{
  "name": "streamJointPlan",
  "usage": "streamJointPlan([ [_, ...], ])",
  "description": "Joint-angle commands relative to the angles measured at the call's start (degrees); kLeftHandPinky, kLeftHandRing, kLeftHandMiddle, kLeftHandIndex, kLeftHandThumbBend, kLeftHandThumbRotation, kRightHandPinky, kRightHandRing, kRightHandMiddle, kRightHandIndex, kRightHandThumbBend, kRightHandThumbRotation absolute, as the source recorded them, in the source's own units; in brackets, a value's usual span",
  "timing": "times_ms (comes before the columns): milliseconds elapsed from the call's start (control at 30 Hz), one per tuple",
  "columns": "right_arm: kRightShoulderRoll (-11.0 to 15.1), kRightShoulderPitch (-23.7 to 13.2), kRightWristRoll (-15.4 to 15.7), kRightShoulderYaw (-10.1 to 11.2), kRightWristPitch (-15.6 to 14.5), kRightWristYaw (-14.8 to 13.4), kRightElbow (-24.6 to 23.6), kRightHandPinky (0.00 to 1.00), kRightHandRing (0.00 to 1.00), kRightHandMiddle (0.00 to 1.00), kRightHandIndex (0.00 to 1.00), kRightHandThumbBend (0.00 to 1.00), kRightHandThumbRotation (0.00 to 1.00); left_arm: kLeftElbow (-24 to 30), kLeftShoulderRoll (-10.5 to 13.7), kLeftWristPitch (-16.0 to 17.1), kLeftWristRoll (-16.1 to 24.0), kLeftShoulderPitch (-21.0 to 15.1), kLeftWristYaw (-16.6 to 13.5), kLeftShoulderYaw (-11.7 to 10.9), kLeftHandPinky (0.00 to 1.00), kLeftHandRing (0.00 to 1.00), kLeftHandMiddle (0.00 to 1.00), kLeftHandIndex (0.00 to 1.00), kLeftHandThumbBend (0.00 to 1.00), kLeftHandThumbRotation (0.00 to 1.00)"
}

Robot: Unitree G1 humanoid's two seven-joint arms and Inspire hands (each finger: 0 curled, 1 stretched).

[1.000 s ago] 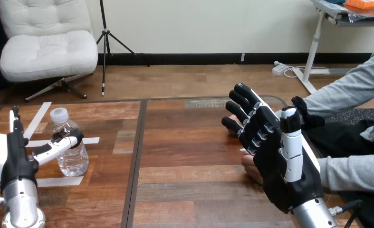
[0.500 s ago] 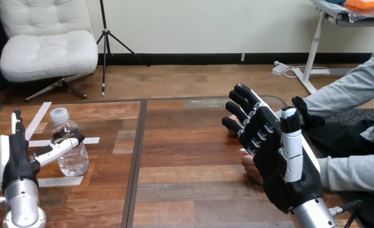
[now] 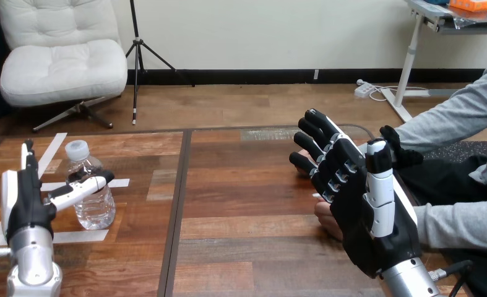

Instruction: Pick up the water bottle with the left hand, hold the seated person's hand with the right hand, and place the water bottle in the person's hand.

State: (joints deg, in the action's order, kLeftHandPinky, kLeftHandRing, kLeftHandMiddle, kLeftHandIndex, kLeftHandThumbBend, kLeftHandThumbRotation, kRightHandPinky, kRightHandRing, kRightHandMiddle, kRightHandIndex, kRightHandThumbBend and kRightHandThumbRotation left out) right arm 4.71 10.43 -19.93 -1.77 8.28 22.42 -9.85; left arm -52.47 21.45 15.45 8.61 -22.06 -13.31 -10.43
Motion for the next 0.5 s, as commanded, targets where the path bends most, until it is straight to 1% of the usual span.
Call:
streamJointPlan([
  [0,0.12,-2.75,-0.82,0.54,0.36,0.52,-2.03,0.93,0.97,0.95,0.93,0.72,1.00,-0.69,2.13,-0.32,1.43,-6.25,-0.20,1.65,0.92,0.99,1.00,1.00,0.97,0.20],
  [267,0.17,-2.81,-1.01,0.54,0.15,0.49,-2.11,0.93,0.97,0.95,0.93,0.72,1.00,-3.00,2.41,-2.34,1.24,-9.00,1.39,2.18,0.94,1.00,1.00,1.00,0.96,0.21],
  [467,0.21,-2.88,-0.97,0.55,0.22,0.54,-2.04,0.93,0.96,0.95,0.93,0.73,1.00,-4.60,2.42,-3.09,1.20,-10.91,1.88,2.40,0.93,0.99,1.00,1.00,0.96,0.21],
])
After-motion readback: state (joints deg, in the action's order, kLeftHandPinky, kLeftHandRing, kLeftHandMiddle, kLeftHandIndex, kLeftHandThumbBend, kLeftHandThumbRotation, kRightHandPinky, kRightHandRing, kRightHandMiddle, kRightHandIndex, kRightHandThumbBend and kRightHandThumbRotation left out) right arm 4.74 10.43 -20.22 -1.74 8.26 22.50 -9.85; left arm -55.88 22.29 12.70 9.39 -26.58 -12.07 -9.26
